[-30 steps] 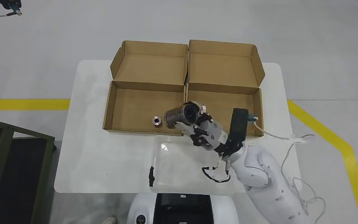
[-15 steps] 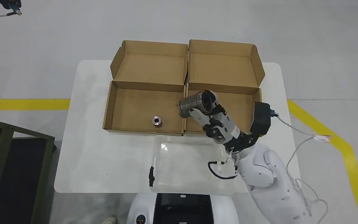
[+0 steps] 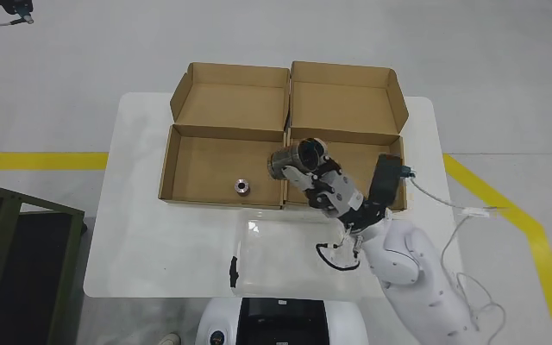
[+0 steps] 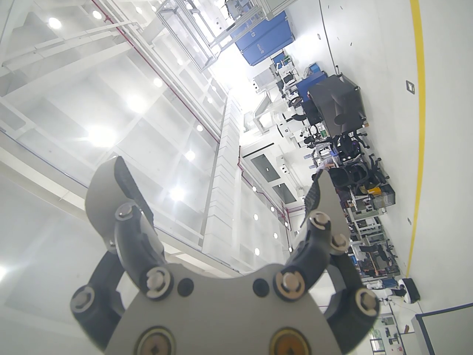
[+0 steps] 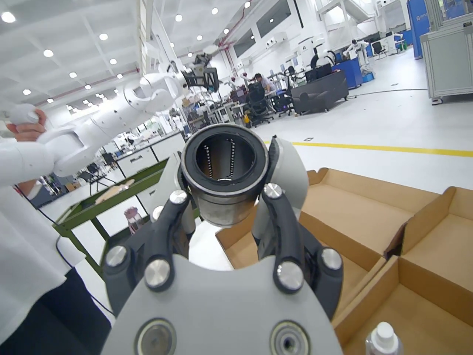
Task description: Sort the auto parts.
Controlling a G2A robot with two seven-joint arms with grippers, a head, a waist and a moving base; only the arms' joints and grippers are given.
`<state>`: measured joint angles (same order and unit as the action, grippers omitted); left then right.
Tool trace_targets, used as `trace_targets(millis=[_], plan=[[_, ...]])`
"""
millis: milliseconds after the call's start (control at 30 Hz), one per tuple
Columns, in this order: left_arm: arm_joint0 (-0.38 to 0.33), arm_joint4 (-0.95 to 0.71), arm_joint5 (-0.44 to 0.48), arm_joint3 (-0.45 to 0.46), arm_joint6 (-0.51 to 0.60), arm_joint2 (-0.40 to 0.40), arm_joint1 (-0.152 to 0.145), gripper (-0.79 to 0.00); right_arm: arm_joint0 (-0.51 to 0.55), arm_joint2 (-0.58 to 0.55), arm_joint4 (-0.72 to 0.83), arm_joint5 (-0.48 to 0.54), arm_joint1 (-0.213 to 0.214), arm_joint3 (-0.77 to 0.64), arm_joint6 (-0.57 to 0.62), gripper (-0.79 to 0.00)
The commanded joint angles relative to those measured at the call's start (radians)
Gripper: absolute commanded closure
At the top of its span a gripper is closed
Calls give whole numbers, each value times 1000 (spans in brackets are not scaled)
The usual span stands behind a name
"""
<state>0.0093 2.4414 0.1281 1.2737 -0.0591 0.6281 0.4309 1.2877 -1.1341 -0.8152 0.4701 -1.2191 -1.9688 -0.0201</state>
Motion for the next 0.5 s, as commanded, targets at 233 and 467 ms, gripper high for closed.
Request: trace_targets(millis=[233,467], plan=[[0,0,0,0,0,0,0,-785,-69,68,-212,-45,-7,73,127,0],[0,0,0,0,0,0,0,-785,-136,143,-304,-110,-23,161,209,0]])
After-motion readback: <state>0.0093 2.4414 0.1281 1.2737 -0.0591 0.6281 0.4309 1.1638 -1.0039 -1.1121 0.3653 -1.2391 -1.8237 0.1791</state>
